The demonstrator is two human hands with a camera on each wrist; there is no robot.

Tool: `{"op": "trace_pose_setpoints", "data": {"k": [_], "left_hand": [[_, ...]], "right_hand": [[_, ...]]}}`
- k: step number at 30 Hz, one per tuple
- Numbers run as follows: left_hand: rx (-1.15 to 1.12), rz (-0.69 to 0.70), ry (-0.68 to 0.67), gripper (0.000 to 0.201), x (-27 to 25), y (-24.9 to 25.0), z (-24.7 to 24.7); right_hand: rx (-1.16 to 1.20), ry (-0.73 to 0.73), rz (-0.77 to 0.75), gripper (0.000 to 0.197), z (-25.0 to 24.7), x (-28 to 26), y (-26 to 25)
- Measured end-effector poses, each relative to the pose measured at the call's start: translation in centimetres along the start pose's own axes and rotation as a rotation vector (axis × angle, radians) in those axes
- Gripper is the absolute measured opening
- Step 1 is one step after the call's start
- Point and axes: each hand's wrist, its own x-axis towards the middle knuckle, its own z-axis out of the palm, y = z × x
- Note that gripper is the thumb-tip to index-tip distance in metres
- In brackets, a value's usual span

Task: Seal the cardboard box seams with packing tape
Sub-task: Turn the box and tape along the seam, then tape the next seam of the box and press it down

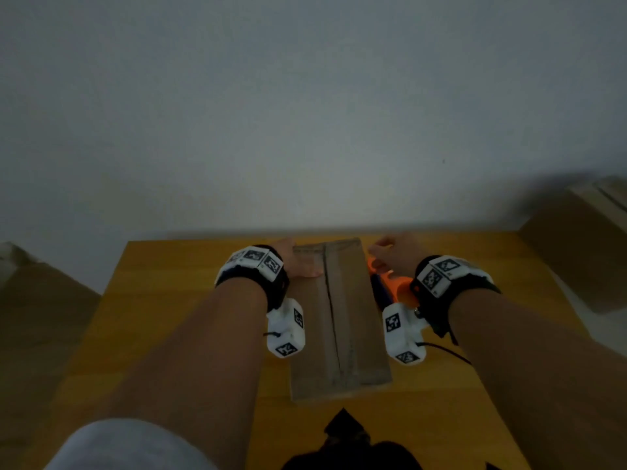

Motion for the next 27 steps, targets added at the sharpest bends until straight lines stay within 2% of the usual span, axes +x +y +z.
{"op": "trace_pose_setpoints", "data": {"k": [2,6,9,12,14,16,17,19,20,21,23,24,25,27], "left_hand": [[0.017,-0.002,-0.003,0.104,-0.1,0.0,0.0],[0.067,0.012,-0.014,0.103,-0.1,0.0,-0.1],[0.07,0.012,-0.024,0.103,-0.2,-0.1,-0.1],[0.047,0.012,-0.037,0.106,-0.5,-0.1,-0.1],[0.018,0.025,-0.036,0.106,-0.9,0.0,0.0],[-0.016,0.031,-0.035,0.103,-1.1,0.1,0.1],[-0.019,0.033,-0.035,0.102,-1.2,0.1,0.1],[-0.01,0.037,-0.033,0.102,-1.3,0.1,0.1],[-0.004,0.037,-0.033,0.102,-1.4,0.2,0.1],[0.003,0.036,-0.031,0.102,-1.4,0.2,0.2],[0.008,0.041,-0.02,0.102,-1.4,0.1,0.2],[0.001,0.045,-0.012,0.101,-1.3,0.1,0.3],[-0.01,0.051,-0.002,0.099,-1.1,0.0,0.4],[-0.013,0.068,0.03,0.096,-0.7,-0.2,0.6]], "right_hand": [[-0.055,0.044,0.04,0.031,-0.3,0.2,1.6],[-0.457,0.089,0.112,0.044,-0.2,0.0,4.1],[-0.478,0.058,0.213,0.05,0.8,0.0,5.4],[-0.512,-0.036,0.232,0.055,1.8,0.2,6.0],[-0.626,-0.116,0.204,0.049,2.0,0.0,5.8],[-0.673,-0.158,0.143,0.022,2.3,-0.2,5.3],[-0.683,-0.18,0.123,0.025,2.3,-0.2,5.1],[-0.689,-0.199,0.113,0.072,2.4,-0.1,4.8],[-0.69,-0.19,0.112,0.08,2.5,0.0,4.9],[-0.698,-0.166,0.109,0.074,2.5,-0.2,5.0],[-0.685,-0.102,0.132,0.038,2.5,0.0,5.6],[-0.668,-0.057,0.169,0.028,2.3,-0.2,5.7],[-0.635,-0.019,0.199,0.023,2.1,-0.4,5.6],[-0.596,0.068,0.254,0.038,1.6,-0.3,5.5]]}}
